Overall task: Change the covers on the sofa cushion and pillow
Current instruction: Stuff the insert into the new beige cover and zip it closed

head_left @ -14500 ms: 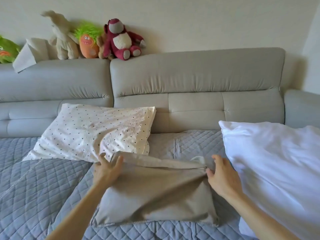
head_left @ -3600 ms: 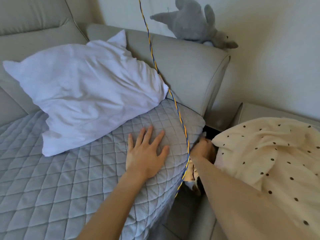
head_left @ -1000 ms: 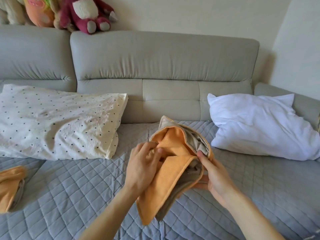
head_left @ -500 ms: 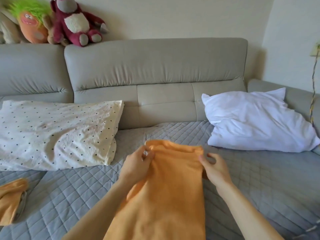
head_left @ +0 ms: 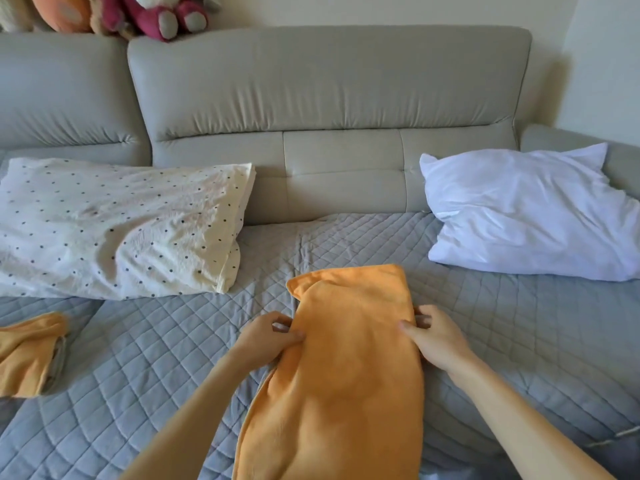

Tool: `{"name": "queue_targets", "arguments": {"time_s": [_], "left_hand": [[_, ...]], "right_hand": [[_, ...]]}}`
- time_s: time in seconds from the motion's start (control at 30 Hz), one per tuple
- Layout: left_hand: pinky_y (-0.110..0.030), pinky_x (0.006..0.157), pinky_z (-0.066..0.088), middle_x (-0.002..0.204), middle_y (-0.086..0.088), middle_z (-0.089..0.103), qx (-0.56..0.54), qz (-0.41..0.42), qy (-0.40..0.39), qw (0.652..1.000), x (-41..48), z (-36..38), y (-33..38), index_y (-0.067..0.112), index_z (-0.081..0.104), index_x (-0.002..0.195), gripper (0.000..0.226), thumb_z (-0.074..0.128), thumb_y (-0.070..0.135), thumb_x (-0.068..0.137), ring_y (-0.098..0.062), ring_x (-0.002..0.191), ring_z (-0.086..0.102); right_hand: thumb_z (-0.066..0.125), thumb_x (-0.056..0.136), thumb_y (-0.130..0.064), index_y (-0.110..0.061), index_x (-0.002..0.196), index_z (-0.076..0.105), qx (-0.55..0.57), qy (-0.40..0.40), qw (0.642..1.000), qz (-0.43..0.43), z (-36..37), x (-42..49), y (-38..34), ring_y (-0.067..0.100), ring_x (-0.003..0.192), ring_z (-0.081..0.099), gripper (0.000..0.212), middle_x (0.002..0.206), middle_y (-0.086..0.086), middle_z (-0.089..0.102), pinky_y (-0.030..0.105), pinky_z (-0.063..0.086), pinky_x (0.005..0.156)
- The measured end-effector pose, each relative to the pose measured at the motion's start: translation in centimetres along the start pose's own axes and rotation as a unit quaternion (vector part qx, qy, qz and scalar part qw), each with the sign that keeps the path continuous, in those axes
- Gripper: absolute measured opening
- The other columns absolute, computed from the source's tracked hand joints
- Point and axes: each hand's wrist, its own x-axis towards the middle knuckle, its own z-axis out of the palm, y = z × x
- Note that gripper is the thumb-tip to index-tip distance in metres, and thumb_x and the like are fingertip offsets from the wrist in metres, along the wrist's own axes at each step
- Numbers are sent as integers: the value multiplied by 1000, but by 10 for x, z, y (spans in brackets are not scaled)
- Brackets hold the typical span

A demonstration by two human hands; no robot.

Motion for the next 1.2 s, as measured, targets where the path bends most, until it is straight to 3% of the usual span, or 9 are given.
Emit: {"name": "queue_targets", "arguments": {"time_s": [0.13, 0.27, 0.37, 0.47, 0.6, 0.87, 0.97, 1.07, 1.2], "left_hand": [[-23, 58, 48, 92, -12, 73, -150, 14, -54, 987, -20, -4, 13, 20, 67, 106, 25, 75, 32, 85, -17, 67, 65], [-27, 88, 54, 120, -5, 70, -301, 76, -206, 928, -48, -1, 42, 24, 64, 125, 31, 63, 20, 94, -16, 107, 68], [-34, 106, 45, 129, -1, 65, -260, 105, -315, 907, -57, 10, 51, 30, 58, 135, 43, 53, 10, 97, -18, 121, 61], [-25, 92, 50, 118, 8, 70, -210, 85, -257, 939, -54, 15, 52, 32, 69, 120, 32, 59, 17, 93, -7, 109, 65], [-33, 83, 54, 113, 3, 68, -180, 42, -121, 975, -33, 22, 31, 24, 65, 118, 25, 57, 35, 97, -12, 97, 66], [-35, 86, 55, 125, 1, 57, -28, 46, -2, 999, -13, 49, 24, 32, 28, 145, 83, 69, 61, 78, -17, 105, 63], [-36, 81, 52, 117, -1, 54, 148, 97, 19, 984, -17, 64, 28, 46, 23, 142, 69, 61, 51, 85, -26, 101, 61], [-34, 75, 52, 99, 1, 62, 144, 124, 0, 982, -25, 66, 36, 46, 37, 138, 59, 53, 24, 85, -21, 84, 57], [-20, 54, 42, 83, 8, 62, 130, 124, 60, 982, -34, 21, 44, 47, 48, 134, 62, 53, 17, 79, -11, 70, 58]], "right_hand": [[64, 90, -40, -29, 99, 56, -190, 139, 964, -123, 9, -16, -21, 10, 90, 60, 17, 101, -12, 61, 31, 49, 73], [54, 74, -84, -40, 116, 53, 36, -71, 994, -70, 34, -39, -56, 8, 98, 64, 61, 107, -18, 64, 38, 53, 89], [61, 79, -73, -35, 112, 58, 105, -107, 987, -51, 44, -43, -62, 9, 104, 61, 51, 108, -13, 65, 35, 51, 90], [60, 94, -41, -28, 100, 61, 130, -29, 990, -38, 43, -34, -57, 17, 95, 63, 14, 99, -2, 66, 33, 50, 79], [58, 97, -24, -28, 113, 66, 303, -22, 951, 62, 28, -23, -54, 23, 97, 68, 18, 104, 5, 72, 41, 55, 86], [51, 100, -21, -21, 115, 71, 383, -69, 918, 79, -23, -40, -43, 25, 102, 69, 25, 108, 6, 75, 40, 53, 89], [57, 98, -21, -21, 110, 70, 327, -15, 944, 36, -36, -46, -41, 22, 98, 71, 18, 105, 6, 75, 38, 52, 90], [61, 96, -22, -21, 100, 64, 161, 120, 978, -48, -53, -46, -40, 11, 86, 65, 5, 100, 3, 72, 24, 47, 72], [58, 95, -24, -19, 104, 58, -76, 206, 962, -165, -82, -26, -66, 31, 94, 59, 10, 88, -1, 64, 32, 34, 69]]}}
